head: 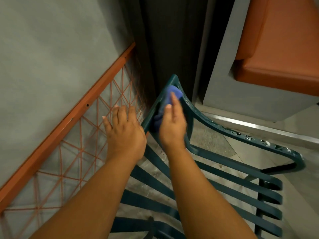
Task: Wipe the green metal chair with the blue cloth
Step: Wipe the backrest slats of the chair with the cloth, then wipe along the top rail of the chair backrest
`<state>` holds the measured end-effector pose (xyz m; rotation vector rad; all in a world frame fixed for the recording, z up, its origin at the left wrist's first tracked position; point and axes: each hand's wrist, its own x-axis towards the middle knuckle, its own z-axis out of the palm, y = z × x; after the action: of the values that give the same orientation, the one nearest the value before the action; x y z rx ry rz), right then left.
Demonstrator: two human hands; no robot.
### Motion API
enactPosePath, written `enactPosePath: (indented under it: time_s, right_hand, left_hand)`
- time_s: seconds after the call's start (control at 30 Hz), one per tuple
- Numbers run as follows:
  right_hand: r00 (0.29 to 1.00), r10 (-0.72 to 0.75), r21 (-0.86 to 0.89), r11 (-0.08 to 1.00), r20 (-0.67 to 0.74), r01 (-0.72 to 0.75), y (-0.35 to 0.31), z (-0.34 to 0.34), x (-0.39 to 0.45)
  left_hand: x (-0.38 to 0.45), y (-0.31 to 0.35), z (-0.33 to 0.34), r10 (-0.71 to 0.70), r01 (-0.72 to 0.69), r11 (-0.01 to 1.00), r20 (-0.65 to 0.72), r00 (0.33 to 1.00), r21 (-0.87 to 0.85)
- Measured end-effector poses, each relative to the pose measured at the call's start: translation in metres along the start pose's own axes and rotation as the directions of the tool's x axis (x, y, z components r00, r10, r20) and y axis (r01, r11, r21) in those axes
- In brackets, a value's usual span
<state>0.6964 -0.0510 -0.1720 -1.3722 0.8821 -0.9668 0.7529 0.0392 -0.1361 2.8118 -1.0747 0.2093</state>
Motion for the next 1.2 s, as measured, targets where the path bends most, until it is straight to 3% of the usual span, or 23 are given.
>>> enactPosePath:
  time_s: [0.07, 0.13, 0.27, 0.47, 0.53, 0.63, 0.7, 0.77, 0.9, 1.0, 1.07, 1.1, 1.17, 1.2]
  right_hand:
    - [0.967, -0.169, -0.236, 0.948, 0.190, 0.213, -0.004, 0.020, -0.005]
    - [0.971, -0.110, -0.365, 0.912, 0.213, 0.184, -0.007, 0.026, 0.011]
    - [0.983, 0.067, -0.321, 0.947, 0.173, -0.008, -0.016, 0.027, 0.031]
    - [0.983, -0.046, -0.047, 0.997, 0.175, 0.055, 0.018, 0.015, -0.035]
    - [0.990, -0.024, -0.030, 0.999, 0.139, 0.029, 0.033, 0.015, -0.059]
    - [0.978, 0.208, -0.154, 0.967, 0.009, -0.204, 0.059, 0.013, -0.067]
    - [0.892, 0.447, -0.175, 0.875, -0.062, -0.451, 0.061, 0.012, -0.055]
    - [0.845, 0.527, -0.148, 0.832, -0.090, -0.534, 0.051, 0.020, -0.045]
    - [0.980, 0.200, 0.002, 0.980, -0.018, -0.200, 0.025, 0.032, -0.062]
    - [0.999, 0.013, -0.096, 0.995, 0.045, -0.009, 0.043, 0.016, -0.077]
    - [0.992, 0.112, -0.198, 0.975, 0.062, -0.098, 0.062, 0.004, -0.070]
    - [0.966, 0.250, -0.181, 0.955, 0.059, -0.236, 0.069, -0.005, -0.062]
    - [0.864, 0.501, 0.011, 0.865, 0.050, -0.502, 0.072, -0.022, -0.042]
    - [0.827, 0.562, 0.081, 0.824, 0.012, -0.561, 0.073, -0.030, -0.031]
  left_hand:
    - [0.000, -0.001, 0.003, -0.021, 0.021, 1.000, -0.004, 1.000, -0.008]
    - [0.000, -0.001, 0.004, -0.029, 0.029, 0.999, -0.009, 1.000, -0.026]
    - [0.002, -0.002, 0.005, -0.019, 0.019, 0.998, -0.003, 1.000, -0.054]
    - [0.005, -0.001, 0.005, -0.055, 0.059, 0.991, 0.035, 0.998, -0.119]
    - [0.005, -0.001, 0.004, -0.054, 0.058, 0.990, 0.032, 0.998, -0.125]
    - [0.003, -0.002, 0.004, -0.039, 0.042, 0.993, 0.027, 0.999, -0.110]
    - [0.004, -0.003, 0.005, -0.030, 0.032, 0.995, 0.029, 0.999, -0.098]
    - [0.005, -0.003, 0.006, -0.031, 0.034, 0.995, 0.030, 0.999, -0.096]
    - [0.005, -0.002, 0.006, -0.059, 0.062, 0.992, 0.027, 0.998, -0.114]
    - [0.002, -0.002, 0.004, -0.039, 0.041, 0.994, 0.023, 0.999, -0.100]
    - [0.002, -0.002, 0.003, -0.033, 0.036, 0.995, 0.037, 0.999, -0.089]
    - [0.002, -0.002, 0.002, -0.039, 0.043, 0.996, 0.052, 0.998, -0.083]
    - [0.005, -0.001, 0.000, -0.057, 0.062, 0.996, 0.077, 0.995, -0.072]
    - [0.007, 0.000, -0.002, -0.050, 0.056, 0.996, 0.083, 0.995, -0.071]
